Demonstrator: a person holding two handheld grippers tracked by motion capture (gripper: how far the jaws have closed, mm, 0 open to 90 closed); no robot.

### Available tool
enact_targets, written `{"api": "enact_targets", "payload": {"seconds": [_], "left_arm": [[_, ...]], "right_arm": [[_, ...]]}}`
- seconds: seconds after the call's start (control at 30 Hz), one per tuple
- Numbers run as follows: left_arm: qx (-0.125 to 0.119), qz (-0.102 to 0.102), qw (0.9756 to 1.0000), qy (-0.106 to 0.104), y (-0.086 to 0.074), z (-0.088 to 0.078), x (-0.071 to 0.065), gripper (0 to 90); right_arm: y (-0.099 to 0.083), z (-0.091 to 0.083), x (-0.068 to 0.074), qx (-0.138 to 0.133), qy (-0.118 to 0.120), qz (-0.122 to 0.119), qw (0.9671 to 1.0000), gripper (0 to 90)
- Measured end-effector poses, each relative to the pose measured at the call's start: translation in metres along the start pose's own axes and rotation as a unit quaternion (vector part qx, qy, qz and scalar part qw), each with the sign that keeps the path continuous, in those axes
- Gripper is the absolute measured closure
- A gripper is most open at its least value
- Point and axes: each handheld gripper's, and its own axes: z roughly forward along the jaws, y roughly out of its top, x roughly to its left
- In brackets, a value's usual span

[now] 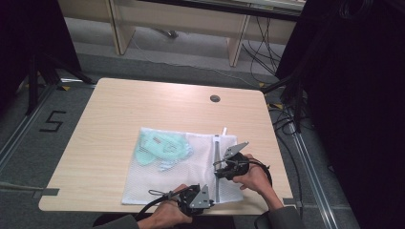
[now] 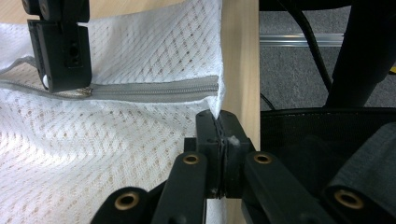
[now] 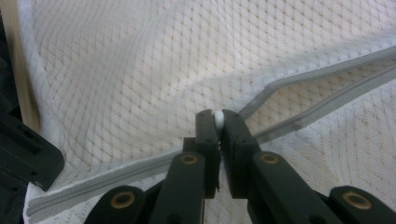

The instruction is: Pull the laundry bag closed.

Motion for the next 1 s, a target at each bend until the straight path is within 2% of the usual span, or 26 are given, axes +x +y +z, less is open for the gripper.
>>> {"api": "enact_targets", "payload": {"seconds": [0.3,0.43,0.53,1.0], "left_arm": [[0.001,-0.005,1.0,-0.001,0.0006,-0.0008,-0.0003,88.7],[0.006,0.002,1.0,0.003,0.0007,-0.0014,0.0008,88.7],[0.001,-0.005,1.0,-0.001,0.0008,-0.0014,0.0003,88.7],[0.0,-0.002,1.0,0.0,0.0016,-0.0018,0.0002,88.7]], "right_arm": [[0.0018,0.0002,-0.0021,0.0,-0.003,0.0,1.0,86.3],[0.0028,0.0,-0.005,-0.004,-0.006,-0.009,0.9999,86.3],[0.0036,0.0002,-0.0043,-0.001,-0.008,-0.005,1.0,86.3],[0.0063,0.0009,-0.0095,-0.002,-0.015,-0.002,0.9999,86.3]]}}
